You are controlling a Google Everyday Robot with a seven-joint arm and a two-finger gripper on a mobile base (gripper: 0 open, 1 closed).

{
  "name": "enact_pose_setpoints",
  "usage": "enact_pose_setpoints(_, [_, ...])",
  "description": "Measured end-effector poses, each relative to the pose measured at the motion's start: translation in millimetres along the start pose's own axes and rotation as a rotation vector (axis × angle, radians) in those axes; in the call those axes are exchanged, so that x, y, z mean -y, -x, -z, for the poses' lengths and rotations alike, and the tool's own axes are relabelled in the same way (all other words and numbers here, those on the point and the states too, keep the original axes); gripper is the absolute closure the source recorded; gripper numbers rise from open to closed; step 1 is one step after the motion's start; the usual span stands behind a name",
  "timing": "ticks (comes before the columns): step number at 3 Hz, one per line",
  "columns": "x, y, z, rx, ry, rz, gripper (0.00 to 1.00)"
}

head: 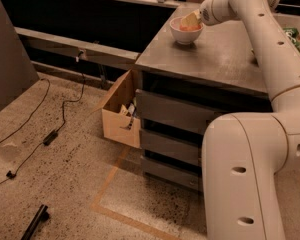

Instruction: Pick apple from white bowl and place on counter

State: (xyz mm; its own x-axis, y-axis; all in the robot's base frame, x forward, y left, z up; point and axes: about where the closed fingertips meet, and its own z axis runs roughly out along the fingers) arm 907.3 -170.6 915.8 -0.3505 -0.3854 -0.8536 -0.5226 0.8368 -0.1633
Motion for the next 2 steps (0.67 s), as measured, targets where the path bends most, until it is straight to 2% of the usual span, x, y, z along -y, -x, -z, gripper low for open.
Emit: enact_pose_setpoints(2, [-2.4,-8.0,-5.0,-0.030,0.009,0.003,0.35])
